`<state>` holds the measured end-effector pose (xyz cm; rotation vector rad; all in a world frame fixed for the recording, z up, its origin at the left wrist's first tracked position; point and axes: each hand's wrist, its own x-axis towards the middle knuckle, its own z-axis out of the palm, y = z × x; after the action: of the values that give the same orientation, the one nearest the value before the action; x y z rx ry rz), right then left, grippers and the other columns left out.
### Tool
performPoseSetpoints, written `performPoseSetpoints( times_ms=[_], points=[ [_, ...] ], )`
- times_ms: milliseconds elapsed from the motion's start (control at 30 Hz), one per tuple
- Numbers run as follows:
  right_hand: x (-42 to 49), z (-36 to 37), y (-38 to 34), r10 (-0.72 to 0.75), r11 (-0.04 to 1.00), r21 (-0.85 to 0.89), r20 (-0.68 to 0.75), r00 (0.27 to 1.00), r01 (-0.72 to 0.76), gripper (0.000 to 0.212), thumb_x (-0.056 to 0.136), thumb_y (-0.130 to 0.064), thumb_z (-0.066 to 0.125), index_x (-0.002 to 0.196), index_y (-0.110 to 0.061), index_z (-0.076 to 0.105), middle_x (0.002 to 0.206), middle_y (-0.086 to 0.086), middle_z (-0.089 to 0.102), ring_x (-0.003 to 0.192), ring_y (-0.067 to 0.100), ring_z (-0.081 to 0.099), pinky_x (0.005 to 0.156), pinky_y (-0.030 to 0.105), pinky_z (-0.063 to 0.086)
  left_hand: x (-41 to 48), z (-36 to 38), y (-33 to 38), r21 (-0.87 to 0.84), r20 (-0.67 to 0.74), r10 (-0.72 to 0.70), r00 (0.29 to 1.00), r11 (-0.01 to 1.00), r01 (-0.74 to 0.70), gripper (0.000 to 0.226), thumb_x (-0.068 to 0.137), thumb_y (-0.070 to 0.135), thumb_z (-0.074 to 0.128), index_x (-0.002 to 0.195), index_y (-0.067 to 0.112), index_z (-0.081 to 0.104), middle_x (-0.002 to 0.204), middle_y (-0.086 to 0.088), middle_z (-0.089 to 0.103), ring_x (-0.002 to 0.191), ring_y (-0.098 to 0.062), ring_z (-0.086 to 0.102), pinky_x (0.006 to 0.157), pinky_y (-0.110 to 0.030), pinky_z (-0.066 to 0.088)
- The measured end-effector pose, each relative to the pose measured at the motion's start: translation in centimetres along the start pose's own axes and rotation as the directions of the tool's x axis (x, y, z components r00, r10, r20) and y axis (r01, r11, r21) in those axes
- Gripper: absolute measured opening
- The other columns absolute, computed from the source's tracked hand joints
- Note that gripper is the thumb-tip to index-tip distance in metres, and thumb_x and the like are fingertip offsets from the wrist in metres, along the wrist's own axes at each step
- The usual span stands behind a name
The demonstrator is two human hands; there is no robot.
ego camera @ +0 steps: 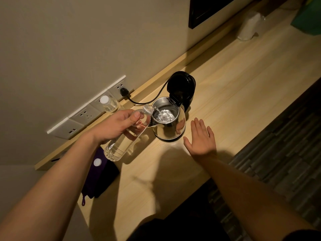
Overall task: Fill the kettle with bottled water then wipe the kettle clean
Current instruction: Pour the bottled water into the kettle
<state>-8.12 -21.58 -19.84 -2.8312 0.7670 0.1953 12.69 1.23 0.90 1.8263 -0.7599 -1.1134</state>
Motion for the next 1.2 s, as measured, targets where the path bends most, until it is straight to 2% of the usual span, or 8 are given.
performPoseSetpoints(
  times_ms=[200,367,500,633,733,933,1133,1200],
  points=[
    [0.03,0.13,0.04,0.003,1.000,-0.004,-0.004,1.000,-0.003,0.079,0.101,-0.061,0.031,0.165,-0.016,0.020,0.174,0.003,0.013,0.161,0.019,0.008,0.128,0.043,0.013,0.12,0.07,0.32,-0.023,0.001,-0.039,0.999,0.999,0.039,0.077,0.074,0.087,0.056,0.102,0.016,0.070,0.078,0.003,0.078,0.066,-0.008,0.074,0.060,-0.019,0.057],
    [0.01,0.25,0.12,0.002,1.000,-0.006,-0.011,1.000,-0.002,0.079,0.101,-0.062,0.029,0.165,-0.016,0.020,0.174,0.003,0.013,0.161,0.019,0.008,0.128,0.043,0.014,0.33,0.09,0.72,0.002,-0.024,-0.057,0.998,0.998,0.057,0.089,0.067,0.092,0.056,0.106,0.013,0.069,0.081,0.002,0.080,0.069,-0.010,0.076,0.062,-0.023,0.059],
    [0.06,0.32,0.18,-0.003,1.000,-0.006,-0.015,1.000,0.003,0.080,0.100,-0.062,0.027,0.165,-0.015,0.021,0.174,0.004,0.014,0.161,0.020,0.009,0.128,0.044,0.015,0.49,0.05,0.86,0.001,-0.023,-0.064,0.998,0.998,0.064,0.102,0.065,0.093,0.057,0.109,0.002,0.068,0.081,0.000,0.080,0.071,-0.012,0.076,0.061,-0.022,0.059],
    [0.02,0.30,0.19,-0.002,1.000,-0.005,-0.013,1.000,0.001,0.080,0.100,-0.062,0.028,0.165,-0.015,0.021,0.174,0.003,0.014,0.161,0.020,0.008,0.128,0.044,0.015,0.46,0.10,0.89,0.013,-0.026,-0.077,0.997,0.997,0.078,0.094,0.064,0.093,0.057,0.105,0.009,0.069,0.079,0.001,0.080,0.069,-0.011,0.076,0.060,-0.021,0.059],
    [0.03,0.27,0.24,-0.002,1.000,0.006,-0.013,1.000,0.002,0.080,0.100,-0.061,0.029,0.165,-0.015,0.021,0.174,0.003,0.014,0.161,0.020,0.008,0.128,0.043,0.014,0.49,0.10,0.79,0.034,-0.039,-0.079,0.996,0.996,0.080,0.103,0.064,0.093,0.057,0.109,0.001,0.069,0.081,-0.004,0.078,0.071,-0.015,0.075,0.061,-0.024,0.059],
    [0.16,0.24,0.26,-0.006,1.000,0.014,-0.002,1.000,0.006,0.080,0.100,-0.061,0.030,0.164,-0.015,0.021,0.174,0.004,0.014,0.161,0.021,0.009,0.128,0.044,0.014,0.52,0.02,0.87,0.062,-0.034,-0.084,0.996,0.994,0.086,0.108,0.063,0.095,0.056,0.109,-0.002,0.066,0.082,-0.006,0.078,0.070,-0.016,0.075,0.062,-0.024,0.060],
    [0.12,0.27,0.25,-0.006,1.000,0.026,-0.013,1.000,0.007,0.079,0.100,-0.060,0.032,0.164,-0.014,0.023,0.174,0.004,0.016,0.161,0.021,0.010,0.127,0.044,0.016,0.68,-0.13,0.88,0.119,-0.050,-0.093,0.994,0.988,0.098,0.108,0.064,0.095,0.054,0.111,-0.002,0.066,0.088,-0.014,0.076,0.070,-0.021,0.075,0.062,-0.030,0.061],
    [0.10,0.22,0.23,-0.007,1.000,0.020,-0.011,1.000,0.007,0.080,0.100,-0.061,0.031,0.164,-0.015,0.023,0.174,0.004,0.016,0.161,0.021,0.011,0.127,0.044,0.016,0.73,-0.17,0.90,0.147,-0.049,-0.088,0.995,0.985,0.094,0.104,0.068,0.093,0.052,0.110,-0.001,0.066,0.086,-0.014,0.076,0.070,-0.024,0.074,0.065,-0.038,0.061]
  ],
)
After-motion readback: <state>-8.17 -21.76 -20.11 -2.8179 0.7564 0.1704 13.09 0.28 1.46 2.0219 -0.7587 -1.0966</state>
